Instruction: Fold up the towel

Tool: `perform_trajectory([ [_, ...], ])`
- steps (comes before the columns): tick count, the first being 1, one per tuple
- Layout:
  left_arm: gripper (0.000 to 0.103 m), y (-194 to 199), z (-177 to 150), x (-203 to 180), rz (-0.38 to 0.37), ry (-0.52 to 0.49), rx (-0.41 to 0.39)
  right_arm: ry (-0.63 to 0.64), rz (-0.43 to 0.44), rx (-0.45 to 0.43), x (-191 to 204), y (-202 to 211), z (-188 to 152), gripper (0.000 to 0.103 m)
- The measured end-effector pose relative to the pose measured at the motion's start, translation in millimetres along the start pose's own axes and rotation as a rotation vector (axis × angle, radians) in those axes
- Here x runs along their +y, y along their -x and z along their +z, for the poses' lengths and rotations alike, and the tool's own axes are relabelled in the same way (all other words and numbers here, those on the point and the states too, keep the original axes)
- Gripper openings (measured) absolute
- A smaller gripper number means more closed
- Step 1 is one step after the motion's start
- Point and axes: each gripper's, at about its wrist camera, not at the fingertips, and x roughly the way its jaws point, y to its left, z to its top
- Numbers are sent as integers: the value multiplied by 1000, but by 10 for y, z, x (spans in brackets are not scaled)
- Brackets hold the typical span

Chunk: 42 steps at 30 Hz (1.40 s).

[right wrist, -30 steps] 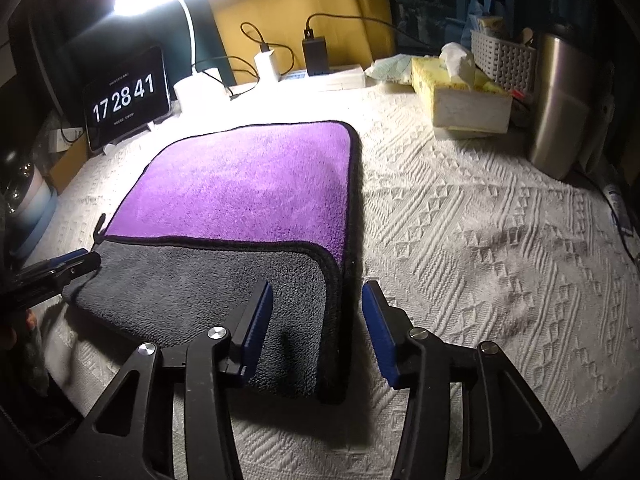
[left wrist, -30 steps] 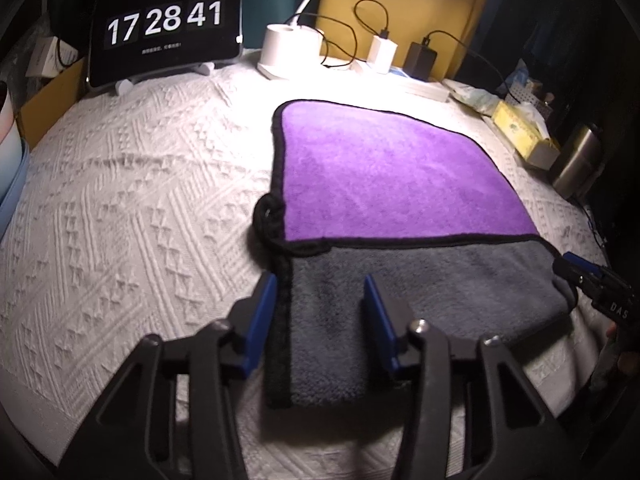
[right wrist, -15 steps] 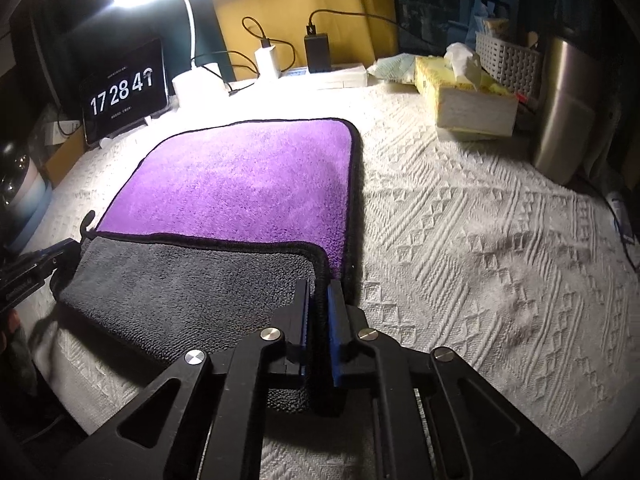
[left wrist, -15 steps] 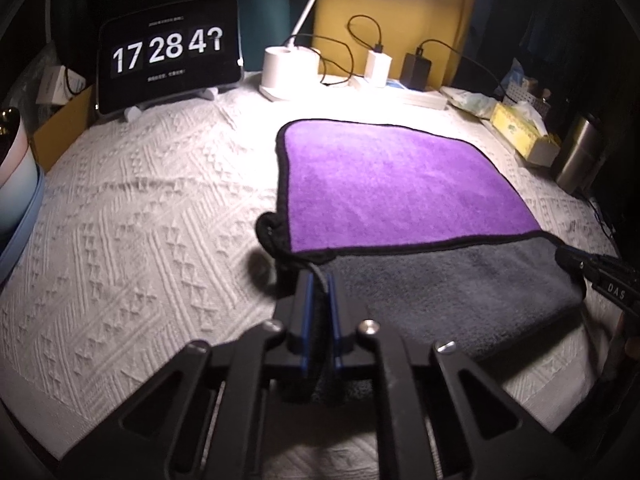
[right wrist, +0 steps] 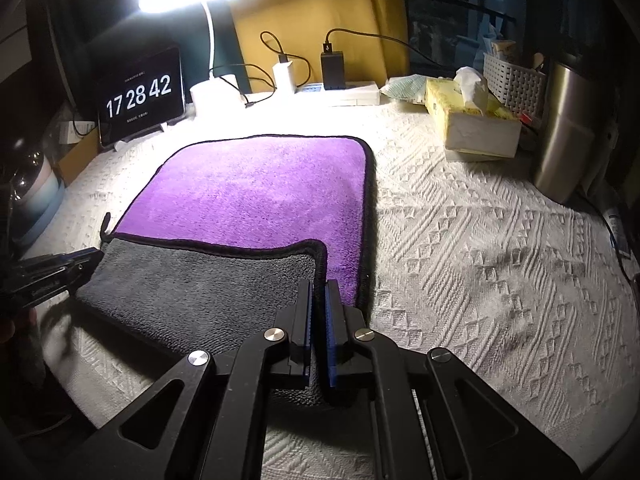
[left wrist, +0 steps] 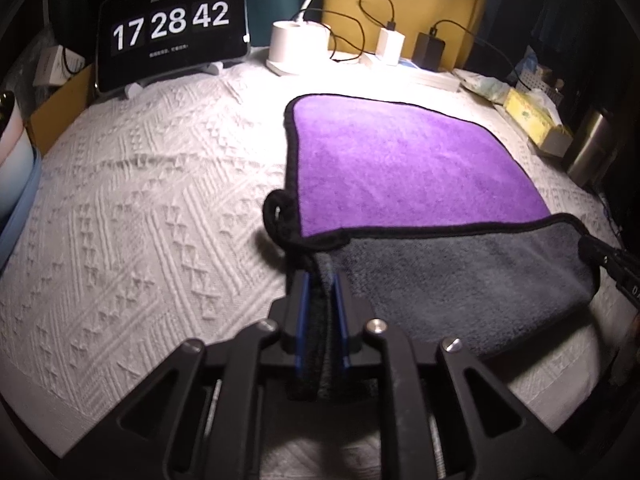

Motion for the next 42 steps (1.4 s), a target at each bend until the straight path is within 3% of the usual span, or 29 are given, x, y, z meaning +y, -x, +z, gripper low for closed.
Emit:
perform_trajectory([
  [4, 8, 6, -29, 18, -45, 11, -24, 4, 2, -22, 15, 67, 23, 7],
  [14, 7, 239, 138, -13, -83, 22, -96, 20, -19, -80, 23, 242, 163, 7],
  [29, 7, 302, 451, 21, -73, 26, -159, 39, -47, -128, 19, 303, 419, 7],
  [42, 7, 173, 710, 53, -64, 20, -161, 38, -57, -144, -28, 180, 626, 7],
])
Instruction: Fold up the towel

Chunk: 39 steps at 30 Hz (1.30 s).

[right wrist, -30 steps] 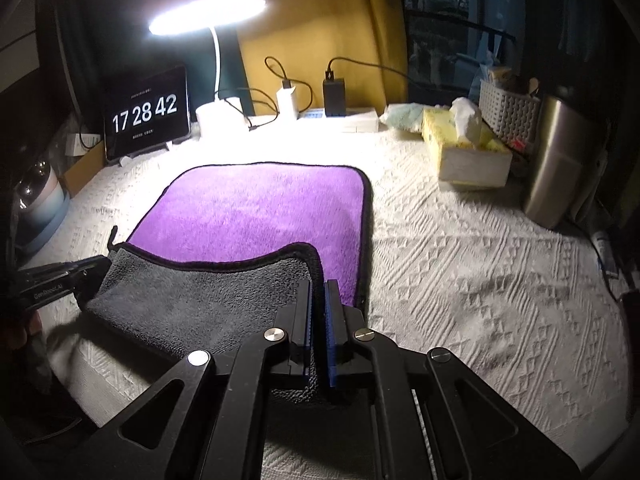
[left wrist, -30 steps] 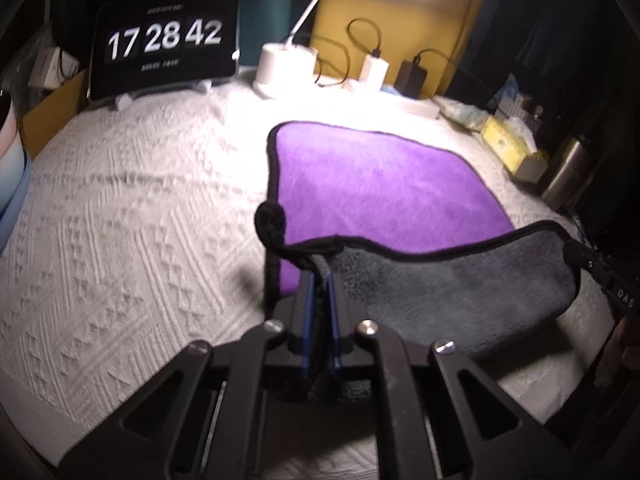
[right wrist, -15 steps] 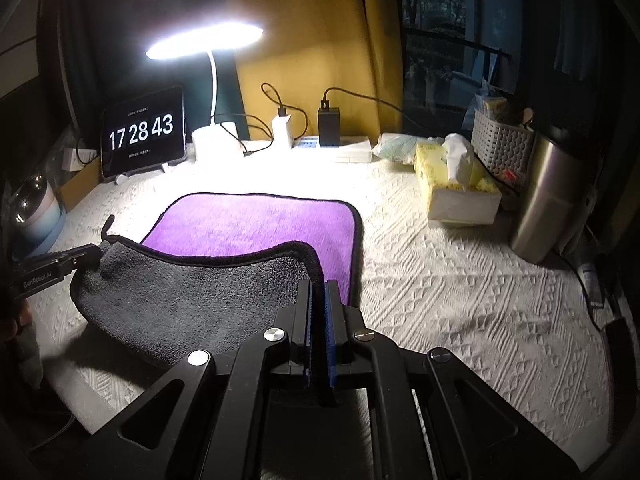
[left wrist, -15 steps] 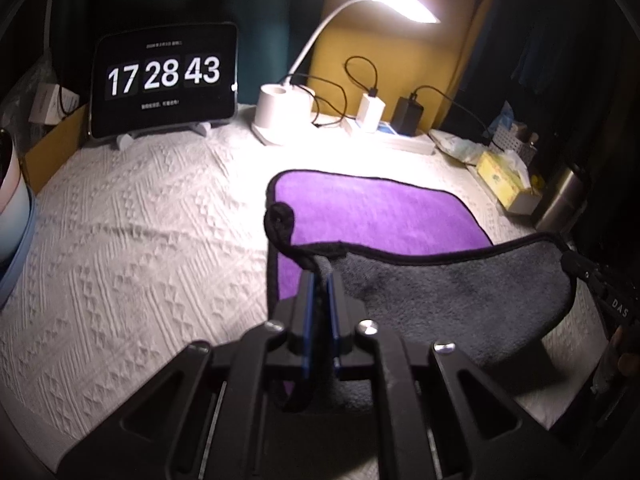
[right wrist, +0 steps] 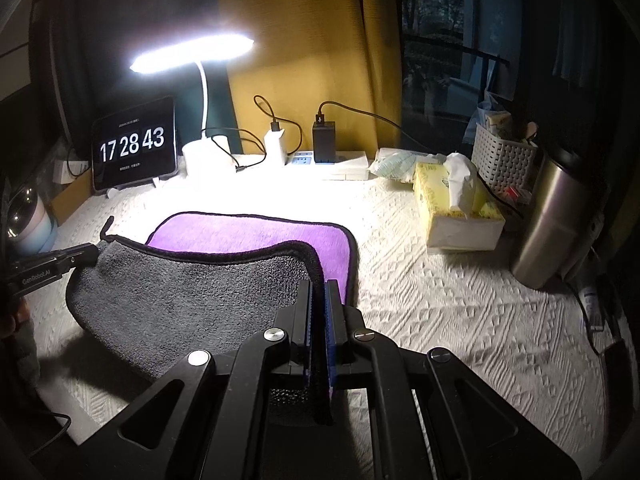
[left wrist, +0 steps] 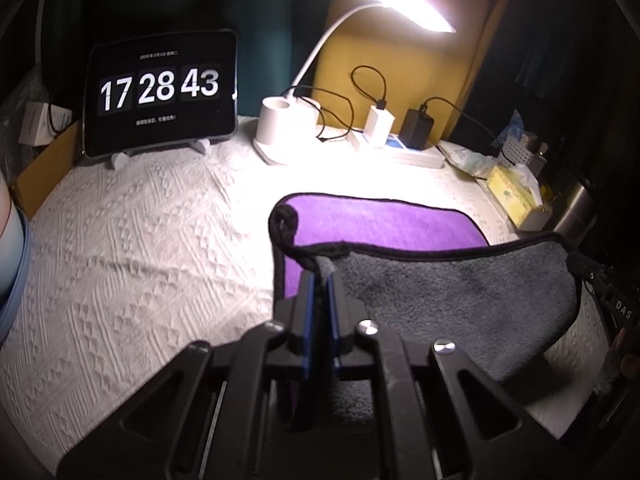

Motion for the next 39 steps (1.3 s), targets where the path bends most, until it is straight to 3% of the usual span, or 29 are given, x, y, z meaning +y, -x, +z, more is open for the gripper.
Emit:
perform_trajectory([
  [39, 7, -680, 583, 70, 23, -30, 7, 14, -3, 22, -197, -803, 449, 7],
])
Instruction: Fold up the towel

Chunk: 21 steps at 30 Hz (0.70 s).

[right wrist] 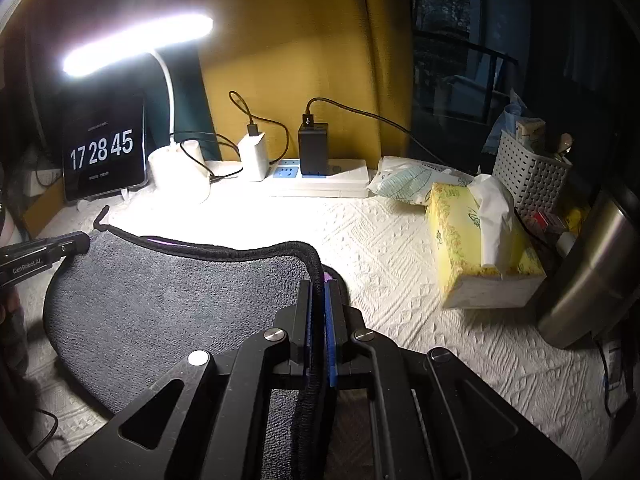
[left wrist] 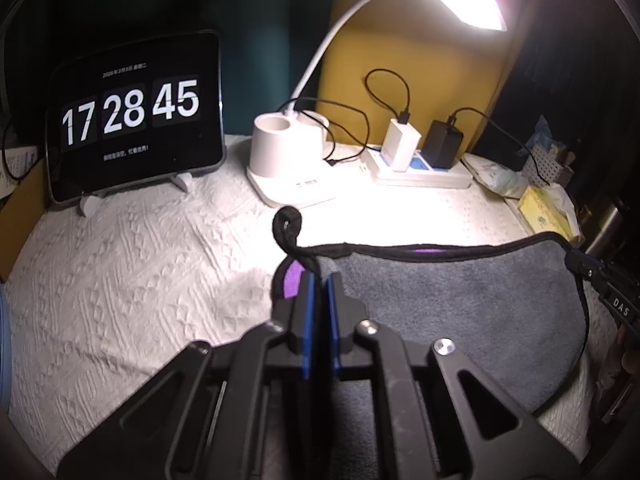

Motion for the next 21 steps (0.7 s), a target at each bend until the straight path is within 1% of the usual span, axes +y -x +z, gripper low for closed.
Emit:
perform_trajectory([
  [21, 7, -292, 151, 53, 0, -10, 2, 9, -15, 16, -53, -322, 121, 7],
])
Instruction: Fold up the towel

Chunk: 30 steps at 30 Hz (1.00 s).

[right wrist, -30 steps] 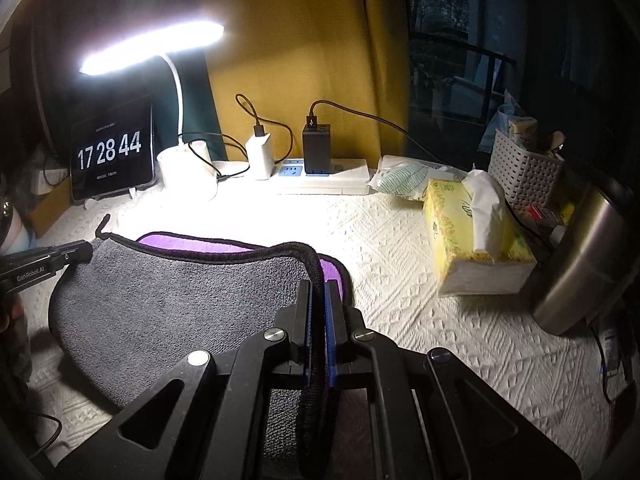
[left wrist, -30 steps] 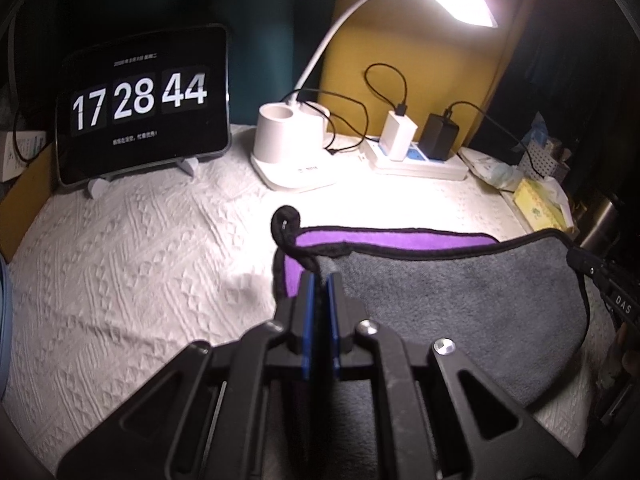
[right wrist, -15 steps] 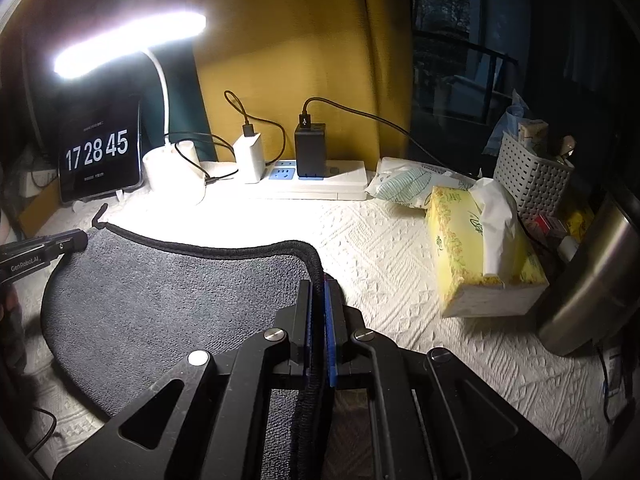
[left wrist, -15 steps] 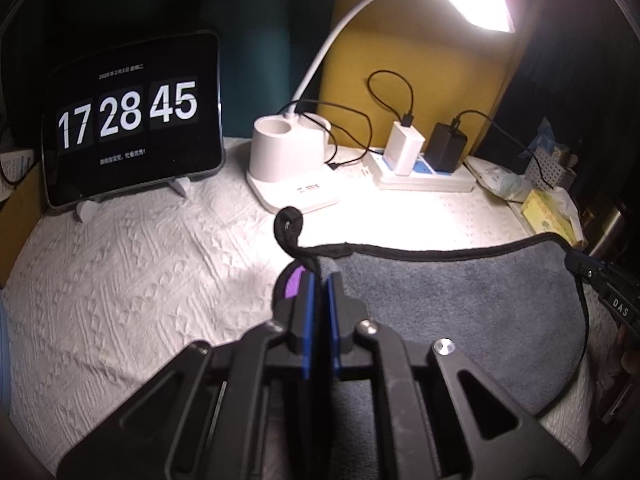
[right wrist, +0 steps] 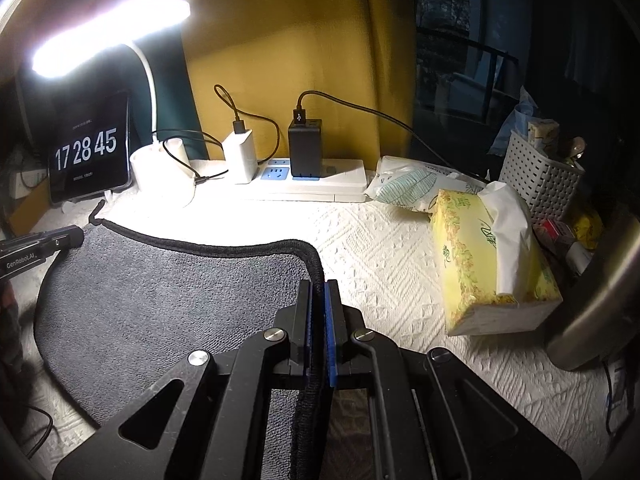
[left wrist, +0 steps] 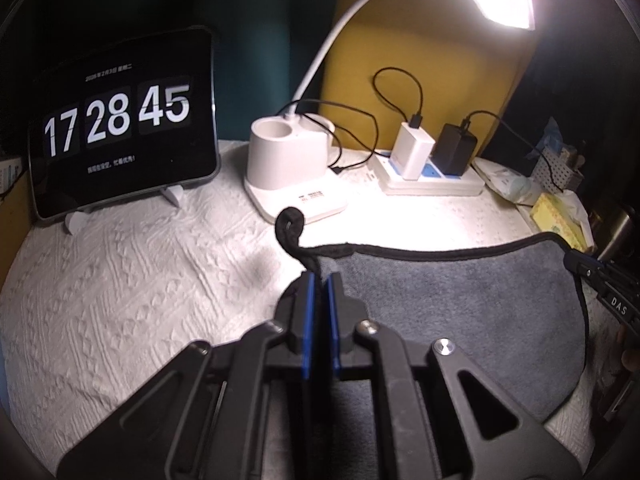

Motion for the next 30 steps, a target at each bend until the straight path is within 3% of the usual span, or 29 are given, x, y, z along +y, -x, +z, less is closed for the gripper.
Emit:
perform_trajectory([
  [11, 7, -284, 20, 79, 3, 4, 31, -2, -5, 34, -49, -278, 27, 7],
  [23, 7, -571, -80, 120, 13, 8, 115, -17, -4, 105, -95, -594, -63, 7],
  [30, 9, -628, -62, 63, 33, -32, 127, -27, -7, 146, -122, -705, -105, 7],
])
